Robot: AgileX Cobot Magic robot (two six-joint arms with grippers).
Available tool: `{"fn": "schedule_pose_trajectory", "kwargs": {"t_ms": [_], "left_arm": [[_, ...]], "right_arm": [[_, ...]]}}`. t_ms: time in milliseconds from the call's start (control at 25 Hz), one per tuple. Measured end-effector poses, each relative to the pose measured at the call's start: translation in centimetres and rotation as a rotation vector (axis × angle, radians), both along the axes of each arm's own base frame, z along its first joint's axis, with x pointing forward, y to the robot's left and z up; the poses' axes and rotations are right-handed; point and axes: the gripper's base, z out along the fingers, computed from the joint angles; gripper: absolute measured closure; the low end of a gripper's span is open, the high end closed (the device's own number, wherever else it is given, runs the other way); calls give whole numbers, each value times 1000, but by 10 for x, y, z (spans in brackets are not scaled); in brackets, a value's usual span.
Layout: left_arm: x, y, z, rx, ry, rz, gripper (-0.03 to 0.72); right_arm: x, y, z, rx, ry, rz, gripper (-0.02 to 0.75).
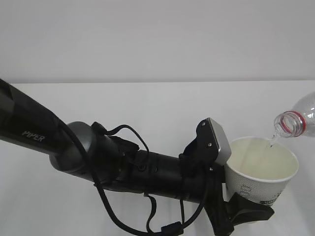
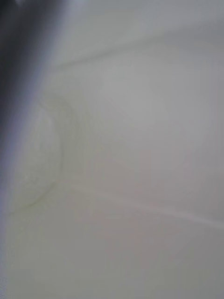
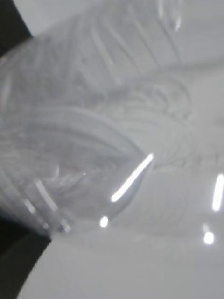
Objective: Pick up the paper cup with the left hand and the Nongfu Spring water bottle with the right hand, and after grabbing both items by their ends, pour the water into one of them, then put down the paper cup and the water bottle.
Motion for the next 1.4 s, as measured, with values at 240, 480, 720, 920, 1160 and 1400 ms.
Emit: {"fn": "schedule_pose_trajectory", "kwargs": {"t_ms": [240,480,720,920,1160,1400], "left_arm": [[0,0,0,0,0,0,171],[0,0,0,0,0,0,171],[0,0,0,0,0,0,171],[0,0,0,1,-1,-1,171],[0,0,0,1,-1,-1,171],[0,0,0,1,-1,-1,171]], "right_arm": [[0,0,0,-13,-1,2,292],[0,0,0,-17,-1,3,292],[0,0,0,-17,-1,3,292],[0,0,0,-17,-3,3,292],[0,0,0,-18,-3,4,292],[0,0,0,-19,-3,4,292]]}}
